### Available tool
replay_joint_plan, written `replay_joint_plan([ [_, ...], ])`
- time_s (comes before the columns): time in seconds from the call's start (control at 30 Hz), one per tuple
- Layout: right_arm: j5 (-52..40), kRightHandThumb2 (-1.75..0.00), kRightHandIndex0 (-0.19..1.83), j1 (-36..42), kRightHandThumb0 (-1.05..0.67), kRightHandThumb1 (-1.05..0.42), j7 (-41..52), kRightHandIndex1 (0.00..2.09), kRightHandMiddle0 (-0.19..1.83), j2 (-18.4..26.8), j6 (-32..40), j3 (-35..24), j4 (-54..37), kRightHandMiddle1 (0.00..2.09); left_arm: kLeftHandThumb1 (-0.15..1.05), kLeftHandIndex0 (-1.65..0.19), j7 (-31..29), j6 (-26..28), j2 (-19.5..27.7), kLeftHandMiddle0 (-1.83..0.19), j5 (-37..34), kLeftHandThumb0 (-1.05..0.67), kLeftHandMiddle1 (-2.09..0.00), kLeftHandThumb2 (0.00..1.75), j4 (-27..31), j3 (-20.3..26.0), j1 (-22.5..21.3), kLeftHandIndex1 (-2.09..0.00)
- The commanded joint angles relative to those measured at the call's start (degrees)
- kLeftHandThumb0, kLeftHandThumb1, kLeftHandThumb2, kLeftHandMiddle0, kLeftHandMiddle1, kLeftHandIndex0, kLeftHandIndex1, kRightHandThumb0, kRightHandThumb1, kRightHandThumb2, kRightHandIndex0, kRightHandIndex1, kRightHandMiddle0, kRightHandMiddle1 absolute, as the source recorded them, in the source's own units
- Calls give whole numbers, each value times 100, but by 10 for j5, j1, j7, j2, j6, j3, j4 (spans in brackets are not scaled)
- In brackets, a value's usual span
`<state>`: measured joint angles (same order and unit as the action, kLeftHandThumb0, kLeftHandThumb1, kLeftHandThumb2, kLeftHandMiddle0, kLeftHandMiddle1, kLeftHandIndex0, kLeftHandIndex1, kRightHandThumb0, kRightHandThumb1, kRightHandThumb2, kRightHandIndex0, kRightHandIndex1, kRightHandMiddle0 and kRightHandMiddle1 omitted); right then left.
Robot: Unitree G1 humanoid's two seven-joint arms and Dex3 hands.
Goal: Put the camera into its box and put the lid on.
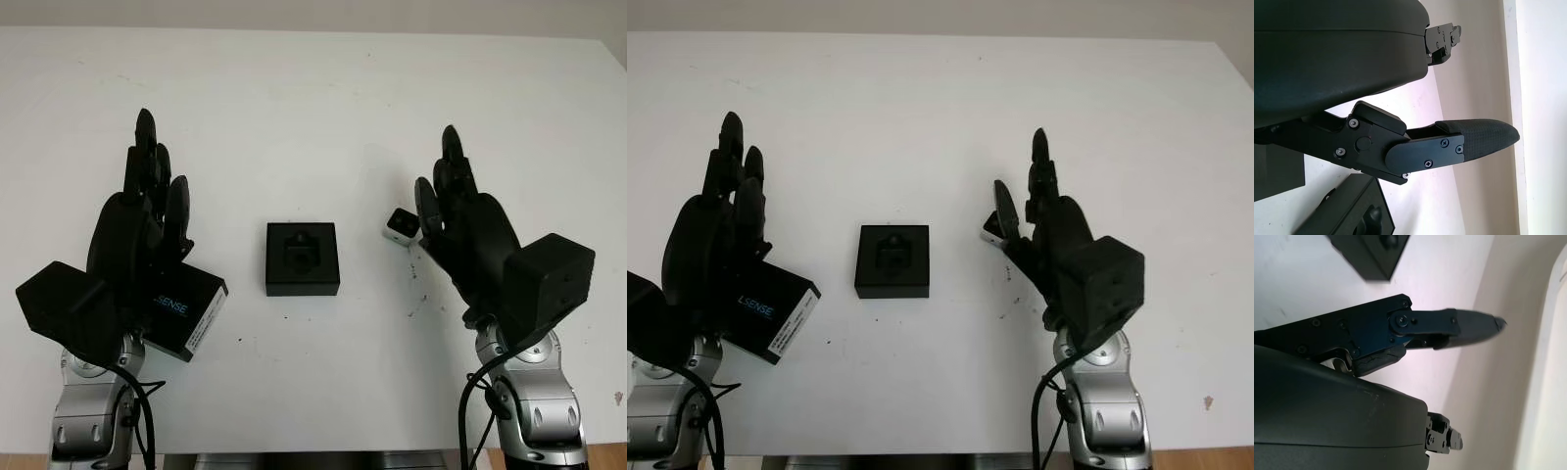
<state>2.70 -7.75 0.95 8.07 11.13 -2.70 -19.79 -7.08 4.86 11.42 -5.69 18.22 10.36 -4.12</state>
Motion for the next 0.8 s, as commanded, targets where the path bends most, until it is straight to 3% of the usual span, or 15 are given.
replay_joint_plan([
  [0.0,35,-6,6,-11,-68,-95,-10,13,8,22,-21,0,7,14,105,19,-2,-6,3,19,-2,-86,0,61,-2,1,-1,0],
  [0.3,195,-4,12,-31,-75,-84,-22,13,23,116,-59,17,81,20,105,19,-8,-12,5,19,-5,-85,0,61,-7,4,-2,0],
  [0.77,238,-5,4,-29,-77,-82,5,6,32,141,-62,41,136,11,105,19,-9,-10,6,19,-3,-85,0,61,-5,5,2,0],
])
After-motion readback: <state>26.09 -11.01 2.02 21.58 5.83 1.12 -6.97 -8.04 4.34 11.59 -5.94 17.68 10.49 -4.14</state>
